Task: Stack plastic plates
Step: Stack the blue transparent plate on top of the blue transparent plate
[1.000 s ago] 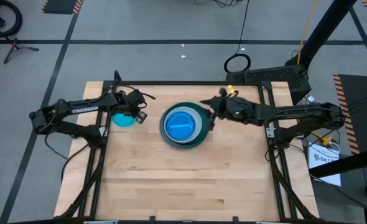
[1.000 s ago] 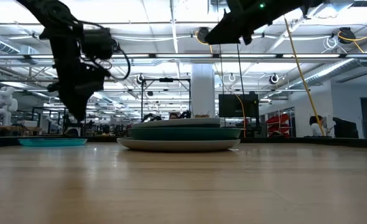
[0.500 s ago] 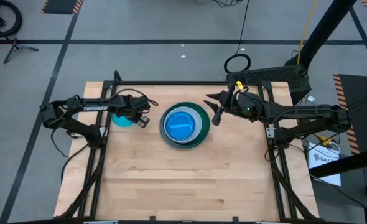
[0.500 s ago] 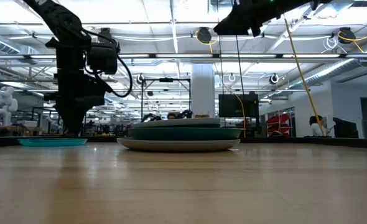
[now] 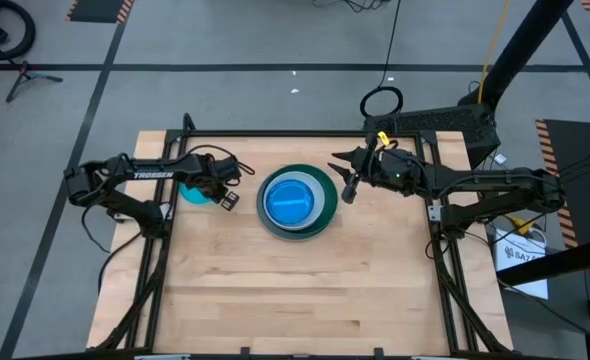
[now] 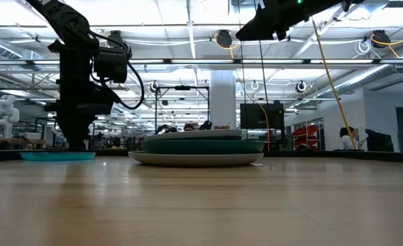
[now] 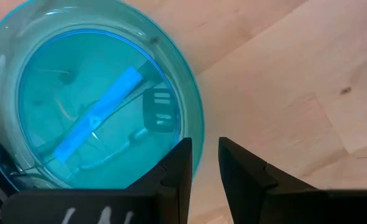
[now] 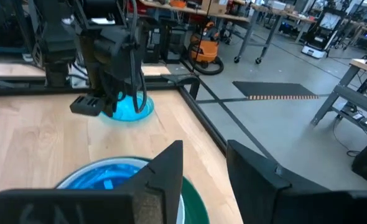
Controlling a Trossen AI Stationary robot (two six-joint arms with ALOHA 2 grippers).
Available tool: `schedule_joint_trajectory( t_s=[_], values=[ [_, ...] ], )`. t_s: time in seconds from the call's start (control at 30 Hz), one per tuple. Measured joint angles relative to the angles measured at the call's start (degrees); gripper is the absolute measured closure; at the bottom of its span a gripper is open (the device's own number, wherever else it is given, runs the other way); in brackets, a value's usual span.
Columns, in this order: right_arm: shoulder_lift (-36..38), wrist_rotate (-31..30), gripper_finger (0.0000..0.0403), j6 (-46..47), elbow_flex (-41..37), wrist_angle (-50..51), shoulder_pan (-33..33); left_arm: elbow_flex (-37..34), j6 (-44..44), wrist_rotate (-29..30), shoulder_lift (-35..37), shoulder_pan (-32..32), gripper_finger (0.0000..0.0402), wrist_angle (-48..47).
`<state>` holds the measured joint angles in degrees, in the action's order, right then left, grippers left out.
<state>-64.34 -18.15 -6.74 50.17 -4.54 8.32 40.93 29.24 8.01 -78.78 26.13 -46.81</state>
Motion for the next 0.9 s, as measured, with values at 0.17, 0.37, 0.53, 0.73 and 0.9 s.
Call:
schedule_joint_trajectory(
  t_s=[0.17,0.37,0.53,0.73,0.9],
  values=[
    [0.00,0.00,0.0287,-0.14,0.00,1.39,0.00,0.00,0.01,0.37,0.00,0.00,0.0346,0.00],
    [0.00,0.00,0.0287,-0.20,0.00,1.42,0.00,0.00,3.10,1.00,0.00,0.00,0.0390,0.27],
    [0.00,0.00,0.0287,-0.20,0.00,2.15,0.00,0.00,4.56,3.99,0.00,0.00,0.0366,0.35],
    [0.00,0.02,0.0287,-0.20,0.00,2.70,0.02,0.00,4.25,4.07,0.02,0.00,0.0324,0.39],
    [0.00,0.02,0.0287,-0.20,0.00,2.67,0.02,0.00,3.60,4.61,0.02,0.00,0.0279,0.39]
  ],
)
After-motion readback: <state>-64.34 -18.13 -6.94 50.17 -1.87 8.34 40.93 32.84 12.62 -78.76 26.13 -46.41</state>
